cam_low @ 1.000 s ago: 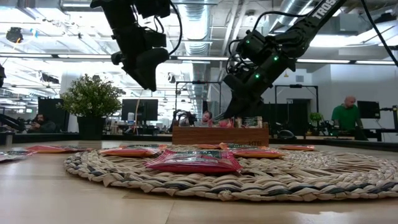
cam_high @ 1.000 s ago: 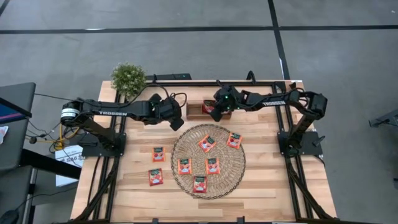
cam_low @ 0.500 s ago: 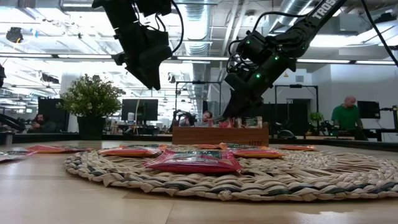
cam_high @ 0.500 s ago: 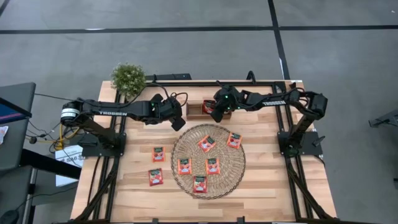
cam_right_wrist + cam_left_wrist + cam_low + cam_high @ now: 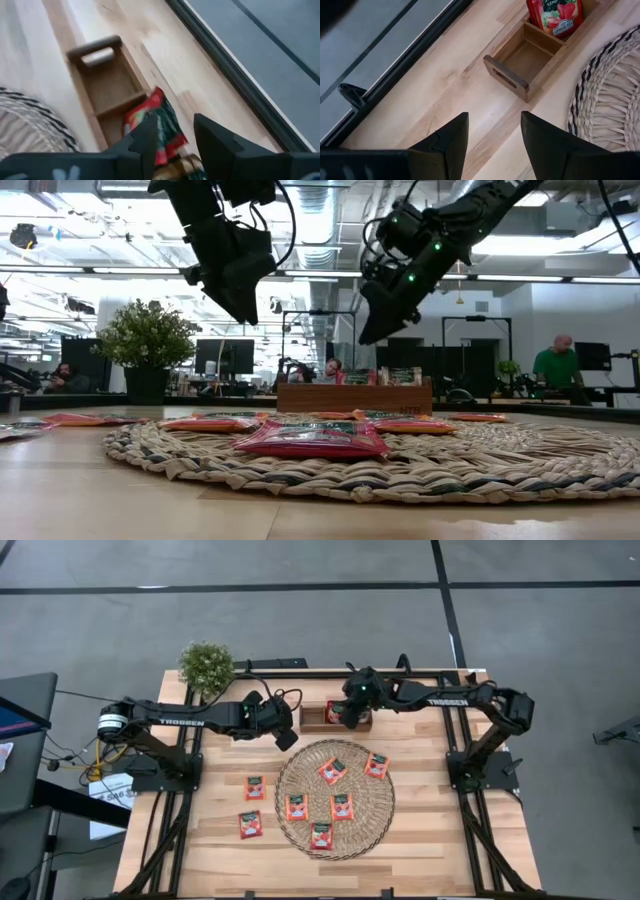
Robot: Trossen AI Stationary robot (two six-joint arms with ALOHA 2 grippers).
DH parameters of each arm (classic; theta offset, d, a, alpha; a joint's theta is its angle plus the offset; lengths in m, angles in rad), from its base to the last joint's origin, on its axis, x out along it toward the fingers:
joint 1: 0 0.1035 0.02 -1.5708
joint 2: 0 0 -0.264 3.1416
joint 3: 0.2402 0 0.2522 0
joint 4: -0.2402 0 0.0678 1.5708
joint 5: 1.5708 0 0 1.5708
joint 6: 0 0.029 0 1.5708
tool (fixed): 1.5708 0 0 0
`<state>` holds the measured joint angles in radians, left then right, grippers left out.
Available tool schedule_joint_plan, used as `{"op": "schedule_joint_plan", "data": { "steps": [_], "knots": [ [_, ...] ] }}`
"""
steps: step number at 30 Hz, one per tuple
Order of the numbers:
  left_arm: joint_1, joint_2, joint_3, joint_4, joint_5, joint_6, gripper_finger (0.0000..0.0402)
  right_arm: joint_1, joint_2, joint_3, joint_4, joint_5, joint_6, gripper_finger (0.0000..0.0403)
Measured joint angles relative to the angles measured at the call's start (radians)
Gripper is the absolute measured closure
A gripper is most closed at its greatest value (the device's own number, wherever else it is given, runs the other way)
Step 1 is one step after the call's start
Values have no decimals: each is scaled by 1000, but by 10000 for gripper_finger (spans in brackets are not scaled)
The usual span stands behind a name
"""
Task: Pick & Place Tea
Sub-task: Put the red tea bag into the middle section of the wooden organizer
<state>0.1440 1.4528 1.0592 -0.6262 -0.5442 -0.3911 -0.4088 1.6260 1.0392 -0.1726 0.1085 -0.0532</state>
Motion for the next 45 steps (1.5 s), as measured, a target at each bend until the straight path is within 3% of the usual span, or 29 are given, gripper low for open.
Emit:
{"op": "schedule_joint_plan", "data": {
  "steps": [7, 14, 24, 28, 35, 45],
  "knots": [
    [-27, 0, 0, -121, 165, -73, 228, 63, -26, 57, -118, -2, -47, 303],
    [-91, 0, 0, -307, 274, -228, 228, 155, -145, 55, -339, -3, -61, 305],
    [-199, 0, 0, -336, 375, -340, 228, 344, -319, -27, -461, -30, 52, 305],
    [-252, 0, 0, -337, 384, -403, 228, 456, -338, -52, -451, -108, 95, 305],
    [-371, 0, 0, -340, 336, -499, 228, 645, -314, -53, -381, -109, 169, 305],
    [-551, 0, 0, -337, 221, -668, 228, 760, -256, -10, -217, -109, 271, 305]
  ]
}}
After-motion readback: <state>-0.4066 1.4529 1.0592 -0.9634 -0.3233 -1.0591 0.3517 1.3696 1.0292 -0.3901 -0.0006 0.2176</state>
